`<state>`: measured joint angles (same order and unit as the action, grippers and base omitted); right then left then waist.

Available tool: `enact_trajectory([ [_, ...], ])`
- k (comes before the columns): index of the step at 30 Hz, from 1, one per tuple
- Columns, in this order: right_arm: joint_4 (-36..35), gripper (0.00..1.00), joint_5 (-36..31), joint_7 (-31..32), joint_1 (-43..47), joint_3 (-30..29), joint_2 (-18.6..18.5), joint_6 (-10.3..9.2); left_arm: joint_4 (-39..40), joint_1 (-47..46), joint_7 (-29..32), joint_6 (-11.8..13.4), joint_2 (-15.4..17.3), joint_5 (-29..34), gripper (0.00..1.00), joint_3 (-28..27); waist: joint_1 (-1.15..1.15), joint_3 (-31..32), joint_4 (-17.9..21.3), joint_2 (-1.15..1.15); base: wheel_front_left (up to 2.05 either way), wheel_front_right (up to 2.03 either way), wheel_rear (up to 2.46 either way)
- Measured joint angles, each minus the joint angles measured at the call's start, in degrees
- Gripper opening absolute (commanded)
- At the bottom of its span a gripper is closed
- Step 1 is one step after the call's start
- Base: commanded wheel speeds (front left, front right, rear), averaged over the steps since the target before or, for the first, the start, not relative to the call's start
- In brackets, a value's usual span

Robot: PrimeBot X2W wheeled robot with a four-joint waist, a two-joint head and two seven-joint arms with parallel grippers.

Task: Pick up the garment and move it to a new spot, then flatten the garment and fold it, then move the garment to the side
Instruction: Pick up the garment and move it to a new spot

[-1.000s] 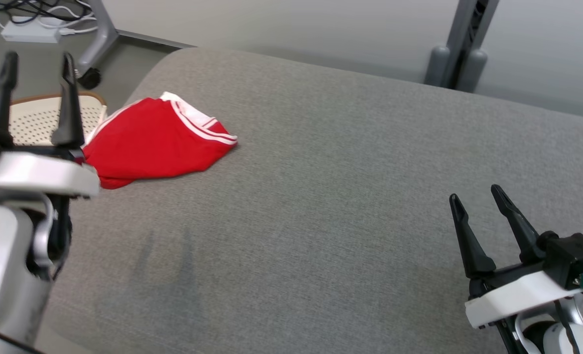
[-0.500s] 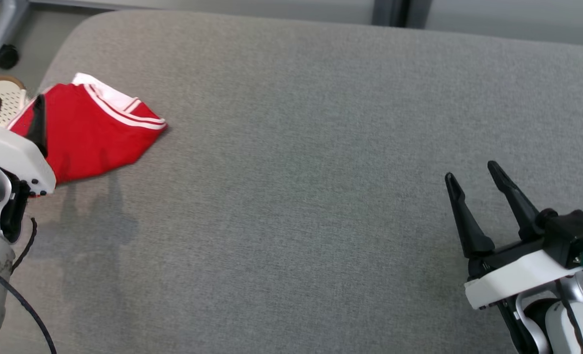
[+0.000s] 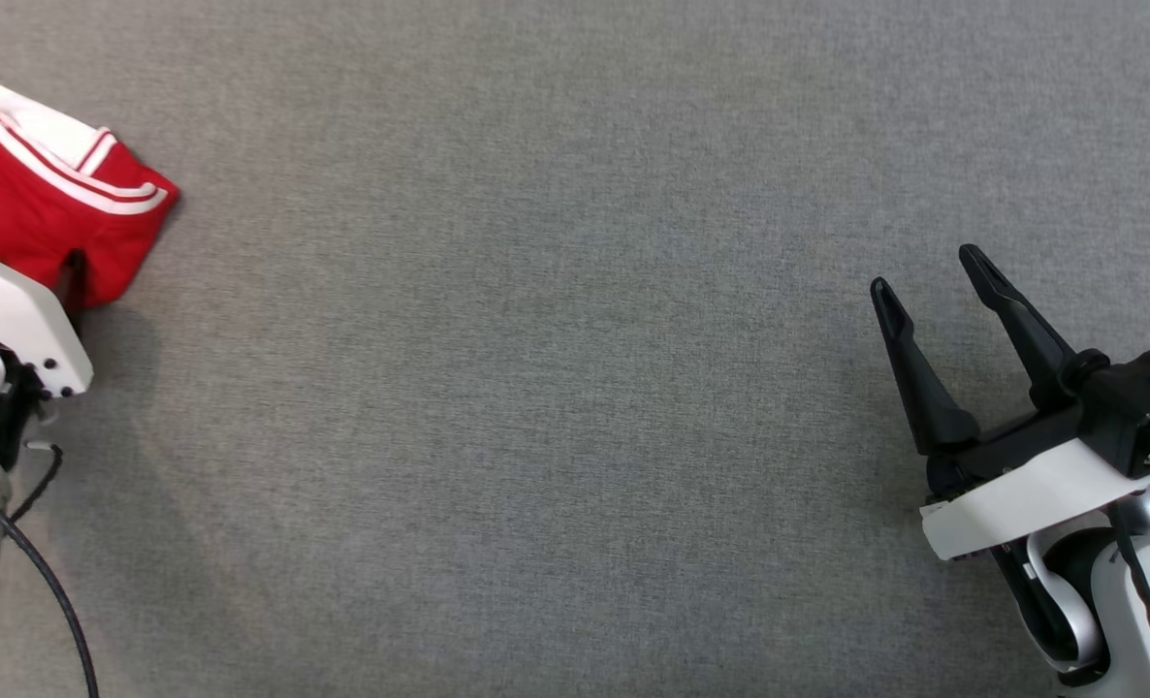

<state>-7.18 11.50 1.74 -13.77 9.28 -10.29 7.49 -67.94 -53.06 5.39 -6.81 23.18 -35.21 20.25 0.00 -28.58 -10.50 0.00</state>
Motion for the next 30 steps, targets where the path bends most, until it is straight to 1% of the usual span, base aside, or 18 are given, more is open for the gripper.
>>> enact_trajectory([
  [1, -0.1, 1.0, 0.0, 0.0, -0.1, 0.0, -0.3, 0.0, -0.5, -0.6, 0.4, 0.0, 0.2, -0.2, 1.0, 0.0, 0.0, -0.7, 0.3, 0.0, 0.0, 0.0, 0.0],
  [2, -0.2, 1.0, 0.0, 0.0, -0.2, 0.0, -0.3, 0.0, -1.0, -1.2, 0.6, -0.1, 0.2, -0.3, 0.76, 0.1, 0.0, -1.3, 0.6, 0.0, 0.0, 0.0, 0.0],
  [3, -0.2, 1.0, 0.0, 0.0, -0.3, 0.0, -0.4, 0.0, -1.3, -1.5, 0.7, -0.2, 0.6, -0.6, 0.17, 0.1, 0.0, -1.8, 0.9, 0.0, 0.0, 0.0, 0.0],
  [4, -0.2, 1.0, 0.1, 0.0, -0.5, -0.1, -0.4, 0.0, -1.5, -1.6, 0.8, -0.3, 1.0, -0.9, 0.0, 0.1, 0.0, -2.2, 1.2, 0.0, 0.0, 0.0, 0.0],
  [7, -0.2, 1.0, 0.1, 0.0, -0.8, -0.8, -0.5, 0.0, -1.8, -2.6, -1.0, -0.3, 1.1, -1.2, 0.0, 0.1, 0.0, -2.9, 1.7, 0.0, 0.0, 0.0, 0.0],
  [12, 0.2, 1.0, 0.1, -0.8, -1.0, -1.6, -0.2, 0.0, -2.7, -3.1, -7.1, -0.5, 1.4, -1.9, 0.0, -0.5, 0.0, -1.9, 1.4, 0.0, 0.0, 0.0, 0.0],
  [18, 1.0, 1.0, -0.1, -2.1, -0.5, -1.8, 1.3, 0.0, -2.6, -4.4, -15.7, 0.6, 2.2, -2.2, 0.0, -1.6, 0.0, 1.7, 0.8, 0.0, 0.0, 0.0, 0.0],
  [21, 1.9, 1.0, -0.1, -2.7, 0.5, -1.9, 2.4, 0.0, -2.2, -4.2, -18.3, 1.0, 3.0, -2.7, 0.0, -2.5, 0.0, 4.1, 0.8, 0.0, 0.0, 0.0, 0.0],
  [24, 2.4, 1.0, 0.0, -3.3, 1.6, -2.0, 3.1, 0.0, -0.5, -2.5, -19.7, 2.0, 3.5, -2.7, 0.0, -3.1, 0.0, 6.7, 0.8, 0.0, 0.0, 0.0, 0.0],
  [27, 2.7, 1.0, 0.0, -3.8, 2.9, -2.8, 3.7, 0.0, 2.7, 0.0, -20.2, 3.3, 3.9, -2.3, 0.0, -3.8, 0.0, 9.3, 0.9, 0.0, 0.0, 0.0, 0.0],
  [28, 3.0, 1.0, 0.0, -4.2, 3.7, -3.1, 4.2, 0.0, 6.9, 2.6, -20.3, 4.8, 4.4, -1.8, 0.0, -4.9, 0.0, 11.0, 1.0, 0.0, 0.0, 0.0, 0.0],
  [30, 3.1, 1.0, 0.0, -4.3, 4.6, -3.5, 4.6, 0.0, 12.1, 6.1, -20.3, 6.4, 4.7, -0.8, 0.0, -6.1, 0.0, 12.7, 1.3, 0.0, 0.0, 0.0, 0.0],
])
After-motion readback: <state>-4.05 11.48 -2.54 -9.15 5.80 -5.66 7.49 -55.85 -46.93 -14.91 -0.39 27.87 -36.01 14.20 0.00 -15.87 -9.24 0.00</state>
